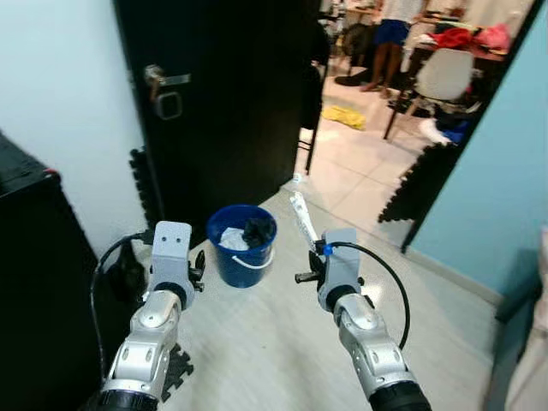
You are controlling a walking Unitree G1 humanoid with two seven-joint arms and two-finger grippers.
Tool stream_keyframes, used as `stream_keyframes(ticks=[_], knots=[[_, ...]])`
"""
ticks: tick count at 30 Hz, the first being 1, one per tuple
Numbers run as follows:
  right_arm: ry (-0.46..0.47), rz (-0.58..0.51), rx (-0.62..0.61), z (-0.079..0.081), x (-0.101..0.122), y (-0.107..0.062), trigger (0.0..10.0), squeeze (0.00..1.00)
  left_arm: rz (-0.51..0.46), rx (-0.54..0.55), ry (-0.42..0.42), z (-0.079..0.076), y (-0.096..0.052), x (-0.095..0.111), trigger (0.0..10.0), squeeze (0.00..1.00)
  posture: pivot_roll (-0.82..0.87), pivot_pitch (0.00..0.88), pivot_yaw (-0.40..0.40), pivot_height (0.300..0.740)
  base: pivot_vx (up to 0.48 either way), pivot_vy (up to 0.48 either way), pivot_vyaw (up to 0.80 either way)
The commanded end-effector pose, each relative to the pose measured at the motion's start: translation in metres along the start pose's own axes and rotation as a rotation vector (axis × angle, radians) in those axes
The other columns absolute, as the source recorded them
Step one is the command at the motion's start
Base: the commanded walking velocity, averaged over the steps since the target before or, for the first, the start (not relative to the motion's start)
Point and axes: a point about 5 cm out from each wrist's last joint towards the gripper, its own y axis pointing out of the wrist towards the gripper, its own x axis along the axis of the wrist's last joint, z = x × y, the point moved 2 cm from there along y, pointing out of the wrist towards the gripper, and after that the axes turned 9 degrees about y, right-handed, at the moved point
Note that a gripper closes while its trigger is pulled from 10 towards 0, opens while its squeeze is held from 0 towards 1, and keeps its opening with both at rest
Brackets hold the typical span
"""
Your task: Clean up the room
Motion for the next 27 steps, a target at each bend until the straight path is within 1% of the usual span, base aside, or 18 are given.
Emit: stream_keyframes(ticks=[1, 20, 27], knots=[[0.006, -0.011, -0.002, 0.0007, 0.0036, 0.0011, 10.0, 0.00, 0.008, 0.003, 0.000, 0.0023, 0.0007, -0.0016, 10.0, 0.00, 0.05, 0.000, -0.050, 0.740, 0.352, 0.000, 0.00], [0.003, -0.011, 0.004, 0.0027, 0.0048, 0.0031, 10.0, 0.00, 0.003, 0.000, -0.006, 0.0025, 0.0009, -0.0001, 10.0, 0.00, 0.06, 0.000, -0.055, 0.740, 0.348, 0.000, 0.00], [0.000, -0.009, 0.000, 0.0012, 0.0049, 0.0034, 10.0, 0.00, 0.002, -0.001, -0.009, 0.0032, 0.0014, 0.0003, 10.0, 0.00, 0.06, 0.000, -0.057, 0.740, 0.349, 0.000, 0.00]])
